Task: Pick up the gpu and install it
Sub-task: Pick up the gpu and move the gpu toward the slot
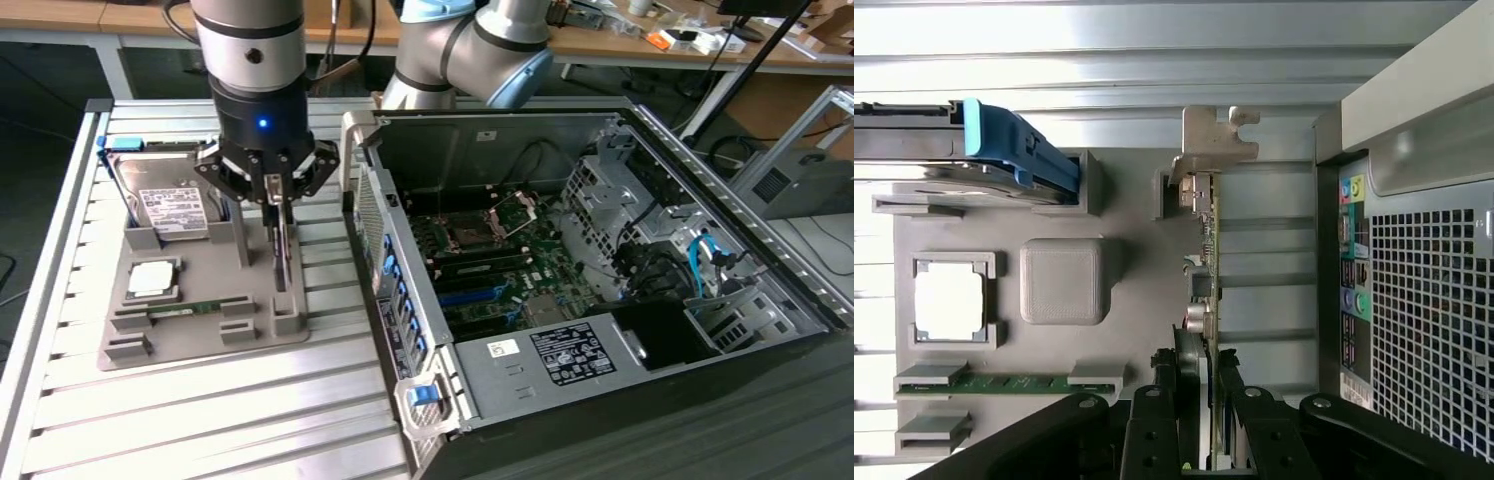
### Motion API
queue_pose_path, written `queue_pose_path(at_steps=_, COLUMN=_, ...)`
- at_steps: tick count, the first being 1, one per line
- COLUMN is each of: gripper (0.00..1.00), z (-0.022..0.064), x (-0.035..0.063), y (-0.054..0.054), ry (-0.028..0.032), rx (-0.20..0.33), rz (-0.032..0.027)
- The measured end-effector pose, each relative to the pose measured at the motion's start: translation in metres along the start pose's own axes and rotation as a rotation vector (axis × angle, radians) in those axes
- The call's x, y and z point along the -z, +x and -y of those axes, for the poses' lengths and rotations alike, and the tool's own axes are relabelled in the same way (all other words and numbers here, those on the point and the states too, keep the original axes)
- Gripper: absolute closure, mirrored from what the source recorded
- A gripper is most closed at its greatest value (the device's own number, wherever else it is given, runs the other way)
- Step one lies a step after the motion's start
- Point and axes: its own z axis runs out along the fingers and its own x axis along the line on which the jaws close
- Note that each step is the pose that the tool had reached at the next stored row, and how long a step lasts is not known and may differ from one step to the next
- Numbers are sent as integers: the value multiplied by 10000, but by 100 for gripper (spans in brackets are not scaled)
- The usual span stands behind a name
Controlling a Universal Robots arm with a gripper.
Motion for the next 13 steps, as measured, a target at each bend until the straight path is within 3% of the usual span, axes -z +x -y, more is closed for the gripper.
queue_pose_path(at_steps=13, gripper=73, z=-5, x=167, y=-4, ry=0, rx=0, rz=0)
